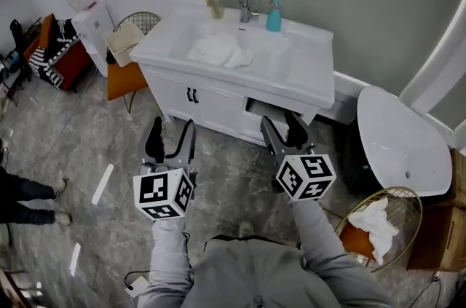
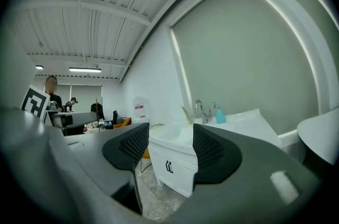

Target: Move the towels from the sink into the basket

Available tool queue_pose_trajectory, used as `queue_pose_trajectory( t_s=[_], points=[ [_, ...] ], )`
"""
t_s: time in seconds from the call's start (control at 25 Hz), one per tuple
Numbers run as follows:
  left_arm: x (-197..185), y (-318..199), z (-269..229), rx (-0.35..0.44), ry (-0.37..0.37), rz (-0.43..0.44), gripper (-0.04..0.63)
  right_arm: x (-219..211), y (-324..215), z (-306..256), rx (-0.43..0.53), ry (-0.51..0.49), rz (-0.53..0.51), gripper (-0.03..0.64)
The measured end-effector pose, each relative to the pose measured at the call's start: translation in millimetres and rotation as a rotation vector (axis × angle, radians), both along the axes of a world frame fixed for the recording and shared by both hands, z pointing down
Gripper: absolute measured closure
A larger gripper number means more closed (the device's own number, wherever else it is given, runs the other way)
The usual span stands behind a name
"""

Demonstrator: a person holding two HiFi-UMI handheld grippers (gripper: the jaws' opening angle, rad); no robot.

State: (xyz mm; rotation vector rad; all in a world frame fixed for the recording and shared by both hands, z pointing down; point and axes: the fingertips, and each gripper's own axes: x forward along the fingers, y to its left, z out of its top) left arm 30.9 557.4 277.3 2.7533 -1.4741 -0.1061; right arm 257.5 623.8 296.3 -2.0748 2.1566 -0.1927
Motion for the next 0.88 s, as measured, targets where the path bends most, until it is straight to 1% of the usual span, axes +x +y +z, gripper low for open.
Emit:
queue_pose_trajectory(
  t_s=[0.08,0.24,0.44,0.6,0.72,0.8,0.88],
  points=[
    [7,-22,1,-0.002,-0.01,-0.01,0.239,5,-27,0,-0.004,0.001,-0.024,0.376],
    [18,-60,13,-0.032,-0.015,-0.008,0.239,12,-73,8,-0.028,0.004,-0.053,0.374],
    [32,-133,27,-0.035,-0.017,0.031,0.239,16,-145,24,-0.047,0.005,-0.069,0.371],
    [51,-213,32,-0.025,-0.022,0.116,0.239,25,-221,35,-0.072,0.021,-0.057,0.35],
    [67,-274,34,-0.035,-0.026,0.191,0.239,27,-281,43,-0.12,0.061,-0.051,0.337],
    [79,-309,37,-0.047,-0.045,0.25,0.238,28,-316,47,-0.151,0.082,-0.051,0.325],
    [92,-341,42,-0.056,-0.079,0.303,0.238,28,-349,51,-0.176,0.104,-0.059,0.317]
  ],
)
